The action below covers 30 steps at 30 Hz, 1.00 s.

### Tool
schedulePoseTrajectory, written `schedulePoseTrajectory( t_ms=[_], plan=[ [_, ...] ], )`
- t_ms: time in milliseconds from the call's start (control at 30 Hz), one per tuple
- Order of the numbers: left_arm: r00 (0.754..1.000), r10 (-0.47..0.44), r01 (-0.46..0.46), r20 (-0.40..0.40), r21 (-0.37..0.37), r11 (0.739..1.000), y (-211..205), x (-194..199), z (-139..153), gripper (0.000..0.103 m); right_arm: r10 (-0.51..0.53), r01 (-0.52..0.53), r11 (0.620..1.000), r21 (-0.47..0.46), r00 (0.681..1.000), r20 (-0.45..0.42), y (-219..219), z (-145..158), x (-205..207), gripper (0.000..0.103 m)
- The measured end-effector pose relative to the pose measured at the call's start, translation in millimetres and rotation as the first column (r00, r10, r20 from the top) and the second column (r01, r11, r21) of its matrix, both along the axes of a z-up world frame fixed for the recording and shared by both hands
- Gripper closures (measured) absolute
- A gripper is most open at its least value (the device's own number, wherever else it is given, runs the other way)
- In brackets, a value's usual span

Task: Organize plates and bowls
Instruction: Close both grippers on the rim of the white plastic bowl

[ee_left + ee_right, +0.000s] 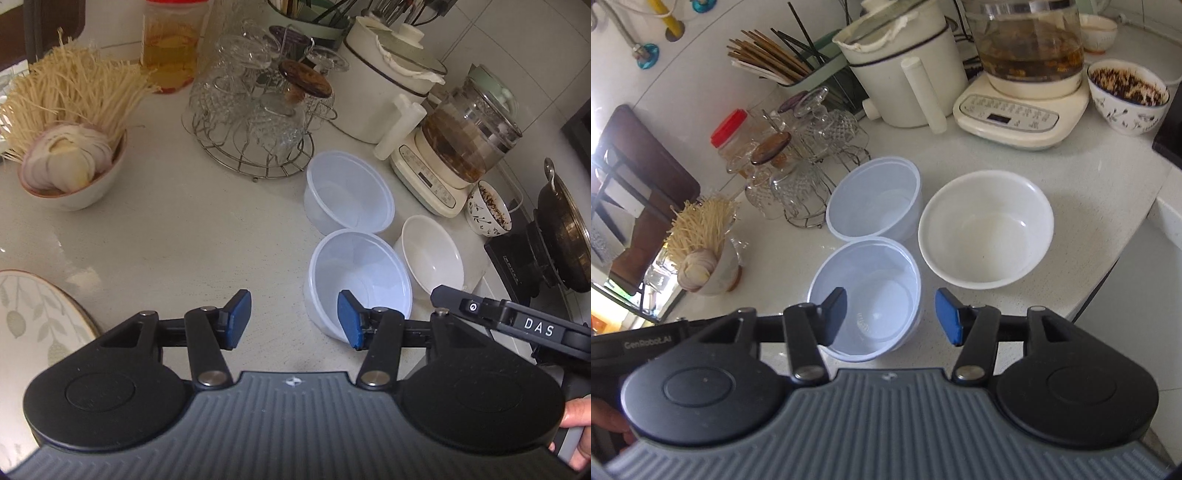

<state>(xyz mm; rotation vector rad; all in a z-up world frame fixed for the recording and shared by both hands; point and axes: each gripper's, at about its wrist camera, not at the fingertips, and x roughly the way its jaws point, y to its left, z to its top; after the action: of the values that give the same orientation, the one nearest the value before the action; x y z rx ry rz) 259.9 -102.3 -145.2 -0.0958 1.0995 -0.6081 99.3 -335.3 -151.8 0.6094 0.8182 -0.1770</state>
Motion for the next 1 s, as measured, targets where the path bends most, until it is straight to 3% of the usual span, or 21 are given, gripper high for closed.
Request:
schedulePoseTrajectory(
  t_ms=[267,467,533,600,733,867,1000],
  plan=[
    [0.997,-0.016,0.016,-0.079,-0.008,1.0,-28.2,19.2,-21.3,0.047,-0.003,0.008,0.998,0.068,0.997,-0.073,-12.4,-23.3,21.7,0.048],
    [0.994,-0.015,0.015,-0.109,-0.004,1.0,-39.3,31.6,-32.4,0.047,0.021,-0.011,0.997,0.081,0.992,-0.126,-12.5,-37.4,29.5,0.064],
    [0.993,-0.023,0.022,-0.115,-0.005,1.0,-42.8,34.6,-35.5,0.048,0.027,-0.017,0.996,0.086,0.993,-0.117,-13.1,-38.0,30.5,0.065],
    [0.993,-0.027,0.027,-0.118,0.001,1.0,-46.1,37.1,-38.8,0.053,0.031,-0.022,0.996,0.084,0.993,-0.115,-12.5,-39.2,32.0,0.072],
    [0.989,-0.038,0.038,-0.141,-0.001,0.999,-51.1,40.6,-44.1,0.064,0.03,-0.021,0.996,0.084,0.993,-0.113,-12.3,-41.1,33.3,0.077],
    [0.986,-0.064,0.067,-0.155,0.013,0.998,-56.6,40.6,-48.9,0.083,0.024,-0.014,0.996,0.088,0.994,-0.111,-13.0,-41.2,33.6,0.084],
    [0.985,-0.082,0.085,-0.151,0.015,0.996,-56.9,39.1,-49.5,0.091,0.01,-0.001,0.996,0.087,0.995,-0.1,-15.6,-39.6,31.0,0.085]
  ],
)
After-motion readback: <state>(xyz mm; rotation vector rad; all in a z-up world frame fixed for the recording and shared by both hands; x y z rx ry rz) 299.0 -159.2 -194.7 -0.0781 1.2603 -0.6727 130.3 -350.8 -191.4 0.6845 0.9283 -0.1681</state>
